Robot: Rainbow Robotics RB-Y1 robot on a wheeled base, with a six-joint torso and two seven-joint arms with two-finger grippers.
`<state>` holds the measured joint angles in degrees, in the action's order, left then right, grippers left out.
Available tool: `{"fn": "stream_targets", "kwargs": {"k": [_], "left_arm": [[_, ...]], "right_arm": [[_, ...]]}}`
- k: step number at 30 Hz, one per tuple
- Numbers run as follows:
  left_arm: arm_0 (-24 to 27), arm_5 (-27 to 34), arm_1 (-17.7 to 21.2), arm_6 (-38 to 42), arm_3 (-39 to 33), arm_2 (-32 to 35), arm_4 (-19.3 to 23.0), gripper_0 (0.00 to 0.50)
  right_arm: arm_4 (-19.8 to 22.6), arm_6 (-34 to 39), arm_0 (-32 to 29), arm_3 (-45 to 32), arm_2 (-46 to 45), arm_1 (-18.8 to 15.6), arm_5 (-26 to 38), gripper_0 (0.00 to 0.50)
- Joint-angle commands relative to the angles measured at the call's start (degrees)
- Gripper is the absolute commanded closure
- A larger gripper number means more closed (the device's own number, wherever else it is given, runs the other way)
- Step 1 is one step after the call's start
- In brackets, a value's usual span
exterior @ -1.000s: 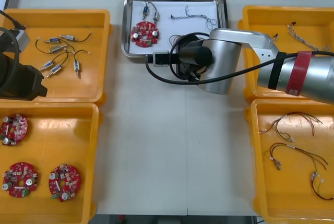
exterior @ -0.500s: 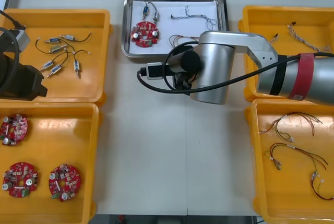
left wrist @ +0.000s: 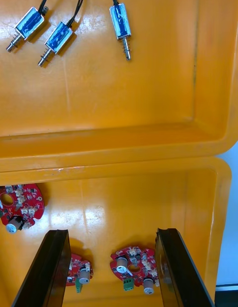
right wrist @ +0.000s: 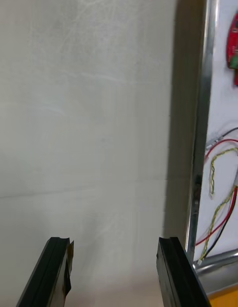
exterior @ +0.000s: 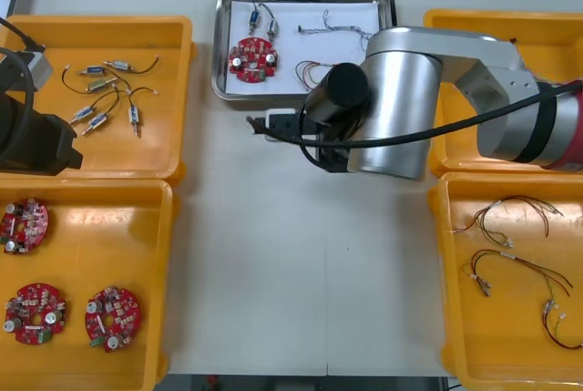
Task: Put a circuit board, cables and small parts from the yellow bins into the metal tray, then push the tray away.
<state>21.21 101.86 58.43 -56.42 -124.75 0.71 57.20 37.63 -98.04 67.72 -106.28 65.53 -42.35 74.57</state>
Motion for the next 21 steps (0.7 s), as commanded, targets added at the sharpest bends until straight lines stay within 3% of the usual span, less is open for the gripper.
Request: {"fn": "stream_targets", "kwargs": {"k": [1,15,21], "left_arm": [[-0.7,0.5,-0.8,-1.6,-1.5,1.7,-0.5,0.000],[-0.7,0.5,-0.8,-1.6,-1.5,1.7,-0.5,0.000],[-0.7,0.5,-0.8,-1.6,-1.5,1.7,-0.5,0.000]], "right_arm": [[0.6,5.1,-4.2,-6.4,-8.9,-3.2,4.1,0.000],[14.1,15.9,-13.8,-15.5,-27.0,-9.4,17.6,0.000],[16.4,17.3,-19.3,-19.0,-34.5,-11.6,21.8,0.000]]}}
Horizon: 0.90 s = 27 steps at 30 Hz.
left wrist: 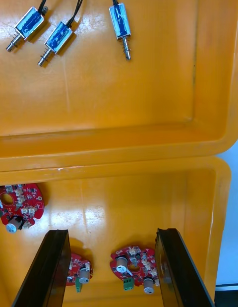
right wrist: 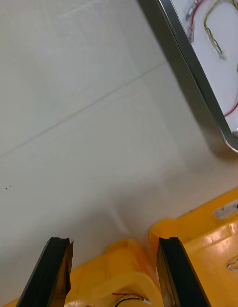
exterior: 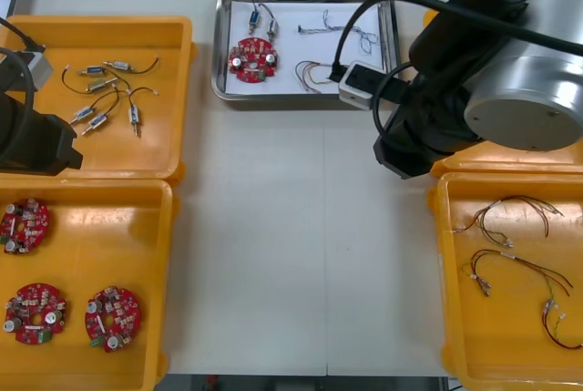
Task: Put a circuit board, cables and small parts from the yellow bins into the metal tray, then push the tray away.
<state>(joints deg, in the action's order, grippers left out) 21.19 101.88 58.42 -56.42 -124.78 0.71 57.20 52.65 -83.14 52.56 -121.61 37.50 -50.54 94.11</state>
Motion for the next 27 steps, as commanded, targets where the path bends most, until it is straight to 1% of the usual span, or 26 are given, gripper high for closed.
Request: {"fn": "stream_targets", "kwargs": {"k": [1,6,9,11,14,17,18,19,22,27], "left_arm": [[-0.7,0.5,-0.8,-1.6,-1.5,1.7,-0.5,0.000],[-0.7,0.5,-0.8,-1.6,-1.5,1.7,-0.5,0.000],[-0.7,0.5,-0.8,-1.6,-1.5,1.7,-0.5,0.000],[-0.7,0.5,-0.8,-1.6,-1.5,1.7,-0.5,0.000],[-0.7,0.5,-0.8,-1.6,-1.5,1.7,-0.5,0.000],[-0.7,0.5,-0.8,-1.6,-1.5,1.7,-0.5,0.000],[-0.7,0.5,-0.8,-1.6,-1.5,1.7,-0.5,0.000],[-0.7,0.5,-0.8,-1.6,-1.5,1.7,-0.5,0.000],[-0.7,0.5,-0.8,-1.6,-1.5,1.7,-0.5,0.000],[-0.7,0.5,-0.8,-1.6,-1.5,1.7,-0.5,0.000]], "right_arm": [[1.5,2.5,-4.8,-4.1,-7.2,-3.6,2.6,0.000],[3.5,3.7,-11.7,-7.3,-15.4,-5.3,5.3,0.000],[4.7,4.1,-15.4,-8.8,-20.0,-5.5,6.8,0.000],[6.2,4.6,-18.9,-10.0,-24.6,-5.5,8.5,0.000],[8.1,5.1,-22.3,-11.2,-30.0,-5.5,10.7,0.000],[9.5,5.5,-24.5,-11.5,-33.6,-5.5,12.2,0.000],[10.2,5.9,-26.1,-11.4,-36.3,-5.5,13.3,0.000],[10.2,5.9,-26.1,-11.4,-36.3,-5.5,13.3,0.000],[10.5,6.8,-29.9,-11.4,-42.1,-5.5,15.4,0.000],[10.5,7.6,-32.5,-10.0,-46.9,-5.5,15.9,0.000]]}}
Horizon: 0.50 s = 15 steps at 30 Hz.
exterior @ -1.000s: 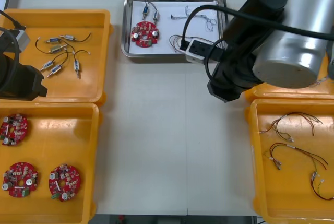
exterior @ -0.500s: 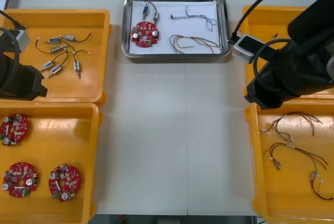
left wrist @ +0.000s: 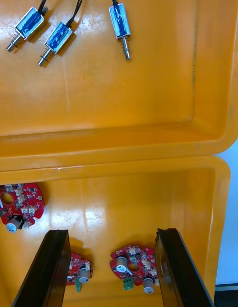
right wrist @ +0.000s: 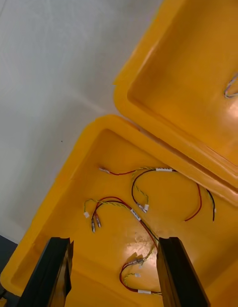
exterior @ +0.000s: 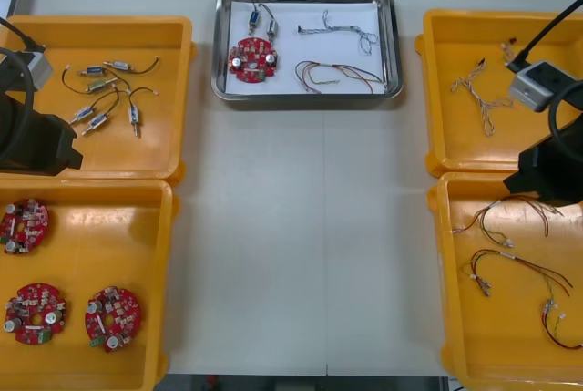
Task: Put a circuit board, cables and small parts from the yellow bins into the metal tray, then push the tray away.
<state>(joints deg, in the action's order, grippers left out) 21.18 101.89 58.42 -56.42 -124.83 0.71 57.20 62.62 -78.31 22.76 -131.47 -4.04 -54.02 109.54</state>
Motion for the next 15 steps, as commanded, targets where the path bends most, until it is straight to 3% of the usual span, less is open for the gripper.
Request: {"fn": "stream_targets", "kwargs": {"k": [1,15], "left_arm": [[-0.7,0.5,-0.8,-1.6,-1.5,1.7,-0.5,0.000],[-0.7,0.5,-0.8,-1.6,-1.5,1.7,-0.5,0.000]], "right_arm": [[0.5,3.0,-3.3,0.2,-6.4,-2.1,0.5,0.000],[-3.0,4.6,-4.3,11.4,-12.8,-3.5,0.5,0.000]]}}
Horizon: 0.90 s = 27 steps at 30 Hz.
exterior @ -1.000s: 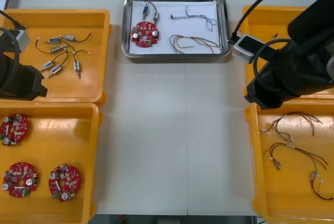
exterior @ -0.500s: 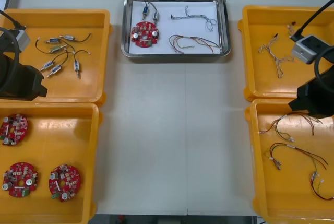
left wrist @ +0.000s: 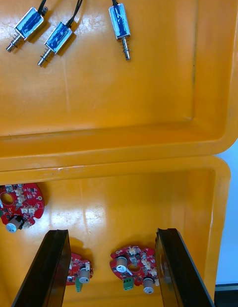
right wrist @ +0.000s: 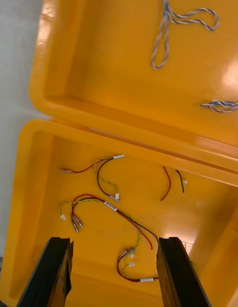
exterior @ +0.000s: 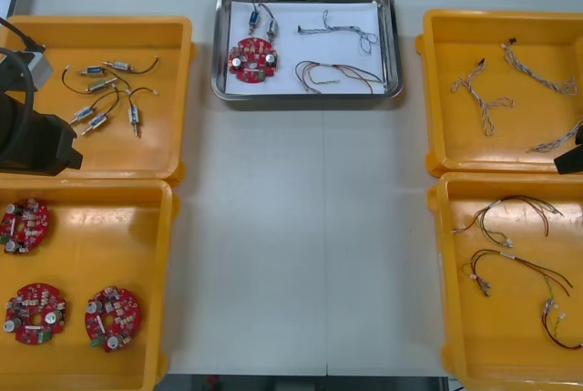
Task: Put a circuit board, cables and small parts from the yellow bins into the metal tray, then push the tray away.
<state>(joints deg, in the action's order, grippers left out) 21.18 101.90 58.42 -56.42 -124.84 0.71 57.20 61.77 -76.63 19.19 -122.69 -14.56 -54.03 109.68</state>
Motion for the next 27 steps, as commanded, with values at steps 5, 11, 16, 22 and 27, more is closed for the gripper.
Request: {"fn": "stream_targets", "kwargs": {"k": [5,11,16,22,27], "left_arm": [[-0.7,0.5,-0.8,-1.6,-1.5,1.7,-0.5,0.000],[-0.7,0.5,-0.8,-1.6,-1.5,1.7,-0.5,0.000],[-0.7,0.5,-0.8,-1.6,-1.5,1.7,-0.5,0.000],[-0.7,0.5,-0.8,-1.6,-1.5,1.7,-0.5,0.000],[-0.7,0.5,-0.8,-1.6,-1.5,1.7,-0.5,0.000]], "right_arm": [[-4.9,3.2,-0.7,6.6,-2.2,-4.4,0.3,0.000],[-6.8,2.6,-0.7,9.2,-2.2,-4.3,0.3,0.000],[-6.2,2.8,-0.8,10.8,-2.1,-4.2,0.3,0.000],[-5.8,3.1,-0.7,11.1,-2.1,-2.7,0.3,0.000],[-6.7,2.8,-0.7,11.1,-2.1,-1.1,0.3,0.000]]}}
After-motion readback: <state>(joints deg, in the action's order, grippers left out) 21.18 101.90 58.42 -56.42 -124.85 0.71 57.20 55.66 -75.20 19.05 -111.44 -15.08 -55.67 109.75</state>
